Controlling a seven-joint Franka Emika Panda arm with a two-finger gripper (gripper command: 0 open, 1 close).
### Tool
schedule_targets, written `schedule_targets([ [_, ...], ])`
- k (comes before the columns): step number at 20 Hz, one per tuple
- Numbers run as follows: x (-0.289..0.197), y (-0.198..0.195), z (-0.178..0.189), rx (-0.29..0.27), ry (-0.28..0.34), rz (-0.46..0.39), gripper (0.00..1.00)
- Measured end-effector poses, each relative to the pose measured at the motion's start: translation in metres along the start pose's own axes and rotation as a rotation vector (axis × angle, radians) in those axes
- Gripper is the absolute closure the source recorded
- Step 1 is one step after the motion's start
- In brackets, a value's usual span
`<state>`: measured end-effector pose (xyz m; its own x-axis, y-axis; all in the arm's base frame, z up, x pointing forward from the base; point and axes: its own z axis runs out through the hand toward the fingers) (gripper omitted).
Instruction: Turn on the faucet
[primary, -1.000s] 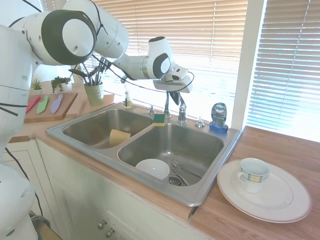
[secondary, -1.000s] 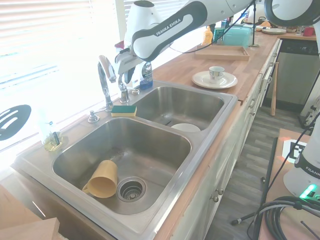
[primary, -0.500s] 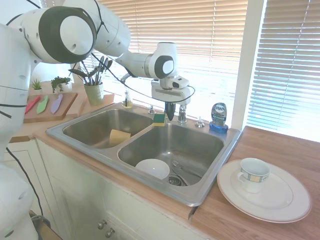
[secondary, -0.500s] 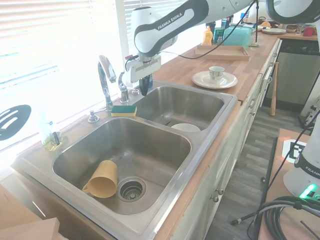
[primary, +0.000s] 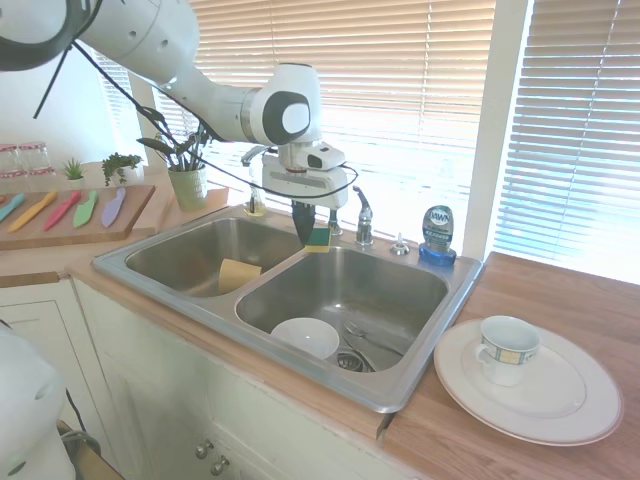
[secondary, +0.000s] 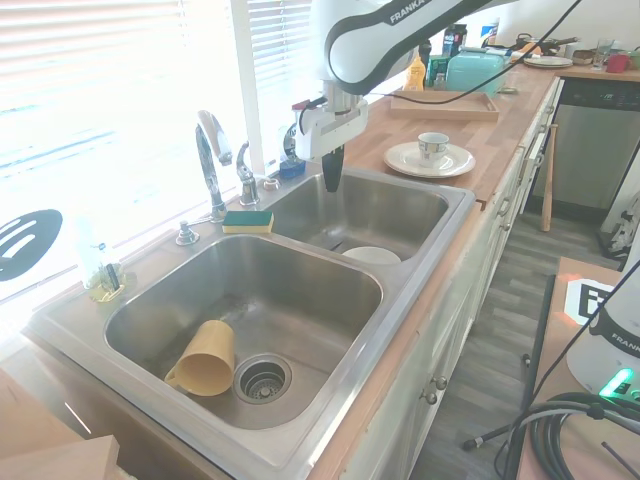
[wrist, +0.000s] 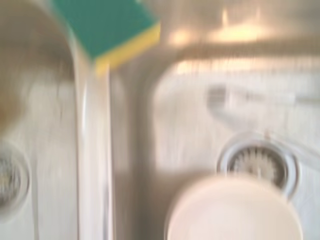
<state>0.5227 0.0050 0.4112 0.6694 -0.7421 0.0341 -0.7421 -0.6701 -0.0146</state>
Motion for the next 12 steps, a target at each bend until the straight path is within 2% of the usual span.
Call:
schedule_targets([
  [4,-0.024,0.031,0.002,0.007,0.005,0.004,1.0],
  [5,-0.026,0.035,0.003,0.009,0.007,0.009,0.0],
  [12,-0.031,0.034,0.005,0.013,0.017,0.017,0.0],
])
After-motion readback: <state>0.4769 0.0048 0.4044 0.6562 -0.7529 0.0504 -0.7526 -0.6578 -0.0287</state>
